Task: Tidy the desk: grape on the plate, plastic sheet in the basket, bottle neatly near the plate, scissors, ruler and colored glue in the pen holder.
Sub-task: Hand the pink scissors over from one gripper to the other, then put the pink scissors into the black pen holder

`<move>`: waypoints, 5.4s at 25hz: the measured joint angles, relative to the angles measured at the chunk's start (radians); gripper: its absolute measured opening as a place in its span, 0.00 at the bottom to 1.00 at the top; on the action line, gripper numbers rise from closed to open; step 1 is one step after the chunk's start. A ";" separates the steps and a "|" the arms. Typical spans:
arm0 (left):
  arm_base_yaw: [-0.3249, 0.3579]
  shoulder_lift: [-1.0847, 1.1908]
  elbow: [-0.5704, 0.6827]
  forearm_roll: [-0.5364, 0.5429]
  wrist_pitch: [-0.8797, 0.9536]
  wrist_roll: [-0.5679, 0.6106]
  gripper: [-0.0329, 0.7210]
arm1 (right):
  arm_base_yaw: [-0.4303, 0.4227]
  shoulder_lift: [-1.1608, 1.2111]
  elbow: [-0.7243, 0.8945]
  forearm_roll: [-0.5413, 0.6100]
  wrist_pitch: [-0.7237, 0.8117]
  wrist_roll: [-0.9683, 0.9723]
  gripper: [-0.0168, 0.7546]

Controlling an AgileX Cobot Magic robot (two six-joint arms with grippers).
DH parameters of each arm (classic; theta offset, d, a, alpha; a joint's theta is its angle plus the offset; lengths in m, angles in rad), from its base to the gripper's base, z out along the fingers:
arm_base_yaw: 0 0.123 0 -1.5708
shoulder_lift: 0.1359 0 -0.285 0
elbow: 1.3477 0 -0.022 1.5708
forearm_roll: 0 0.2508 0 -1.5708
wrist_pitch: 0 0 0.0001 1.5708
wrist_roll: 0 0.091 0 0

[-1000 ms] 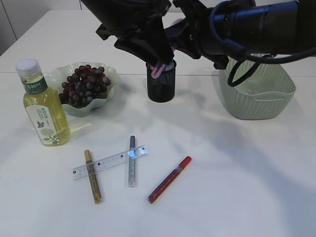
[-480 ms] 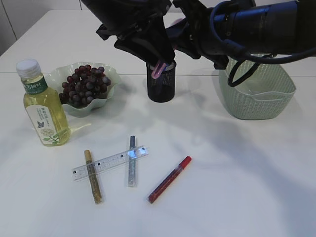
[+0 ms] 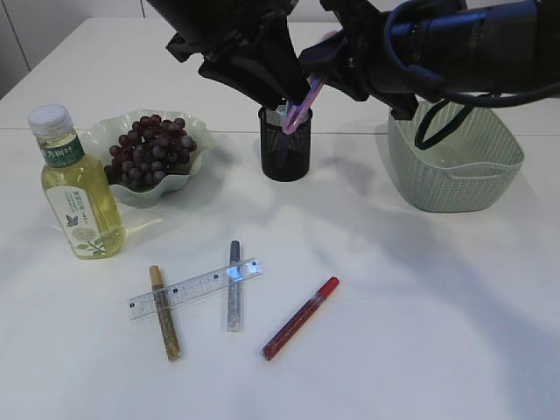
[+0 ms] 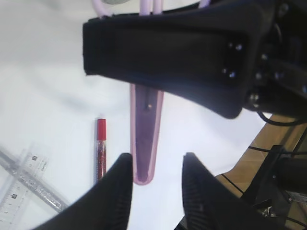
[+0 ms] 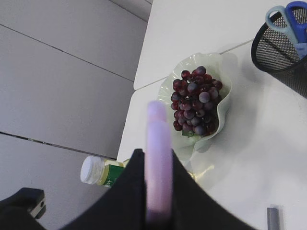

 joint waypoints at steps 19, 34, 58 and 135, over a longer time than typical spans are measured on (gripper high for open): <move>0.000 -0.006 0.000 0.269 0.000 -0.099 0.41 | -0.002 0.000 0.000 0.000 -0.027 -0.025 0.11; 0.000 -0.006 0.000 0.527 0.000 -0.127 0.41 | -0.002 0.000 -0.006 -0.250 -0.030 -0.075 0.11; 0.000 -0.006 0.000 0.602 0.002 -0.129 0.41 | -0.002 0.364 -0.540 -0.652 -0.195 -0.160 0.11; 0.000 -0.006 0.000 0.653 0.002 -0.129 0.39 | 0.016 0.764 -0.945 -0.551 -0.372 -0.189 0.11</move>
